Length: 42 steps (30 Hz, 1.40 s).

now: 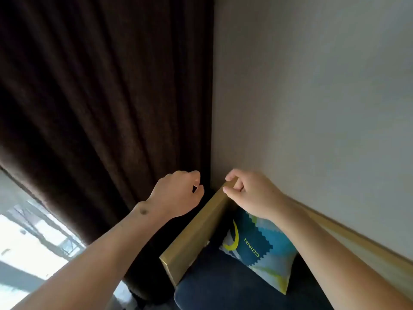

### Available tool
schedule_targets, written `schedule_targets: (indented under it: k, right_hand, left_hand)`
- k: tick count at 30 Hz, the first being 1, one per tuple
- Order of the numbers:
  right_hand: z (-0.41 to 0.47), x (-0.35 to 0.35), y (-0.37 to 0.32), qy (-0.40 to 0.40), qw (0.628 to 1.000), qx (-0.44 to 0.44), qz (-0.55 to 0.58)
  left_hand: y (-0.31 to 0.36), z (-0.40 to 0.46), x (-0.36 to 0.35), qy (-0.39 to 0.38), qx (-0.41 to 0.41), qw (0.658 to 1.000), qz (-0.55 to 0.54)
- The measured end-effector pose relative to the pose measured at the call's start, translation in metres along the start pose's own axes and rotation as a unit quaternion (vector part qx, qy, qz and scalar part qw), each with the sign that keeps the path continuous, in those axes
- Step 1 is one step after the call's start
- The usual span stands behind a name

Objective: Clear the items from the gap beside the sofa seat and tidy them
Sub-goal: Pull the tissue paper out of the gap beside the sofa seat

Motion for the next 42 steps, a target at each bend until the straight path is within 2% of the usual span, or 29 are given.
schedule_targets:
  k: [2,4,8,12,14,17,23,28,33,36,39,42]
  right_hand:
    - [0.017,-0.016,0.018,0.000,1.000,-0.016,0.027]
    - [0.029,-0.052,0.047,-0.020,0.997,-0.042,0.056]
    - [0.047,-0.163,0.116,-0.068,0.986,-0.111,0.106]
    - [0.048,-0.277,0.181,-0.099,0.965,-0.194,0.148]
    - [0.043,-0.332,0.211,-0.115,0.947,-0.235,0.184]
    - [0.029,-0.390,0.245,-0.131,0.921,-0.291,0.222]
    - [0.016,-0.477,0.283,-0.163,0.874,-0.378,0.259]
    - [0.020,-0.509,0.291,-0.192,0.854,-0.397,0.275]
    - [0.044,-0.537,0.296,-0.200,0.843,-0.404,0.295]
    - [0.060,-0.564,0.304,-0.205,0.827,-0.418,0.313]
    - [0.071,-0.596,0.321,-0.212,0.788,-0.467,0.341]
    - [0.087,-0.627,0.342,-0.183,0.769,-0.511,0.336]
  left_hand:
    - [-0.014,0.010,-0.024,-0.006,0.031,0.999,-0.008]
    - [-0.032,0.011,-0.067,-0.044,0.062,0.997,-0.025]
    - [-0.083,0.012,-0.188,-0.142,0.111,0.982,-0.053]
    - [-0.117,0.010,-0.299,-0.218,0.101,0.970,-0.027]
    - [-0.131,0.008,-0.345,-0.212,0.088,0.973,-0.025]
    - [-0.144,0.007,-0.378,-0.165,0.058,0.984,-0.017]
    - [-0.157,0.025,-0.420,-0.109,0.002,0.993,0.042]
    - [-0.169,0.031,-0.428,-0.074,0.047,0.995,0.053]
    - [-0.169,0.033,-0.432,-0.040,0.026,0.998,0.043]
    - [-0.170,0.035,-0.440,-0.064,0.021,0.998,0.020]
    - [-0.173,0.036,-0.447,-0.108,0.037,0.993,0.024]
    - [-0.176,0.037,-0.451,-0.121,0.030,0.991,0.046]
Point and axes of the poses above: each hand's wrist, its own z-axis towards the middle knuckle, its own x-axis out of the back of the hand, y = z × x, the point moved 8 cm from there along z, towards the middle knuckle, and after that the axes turned 10 degrees about -x, right-handed, at the moved point
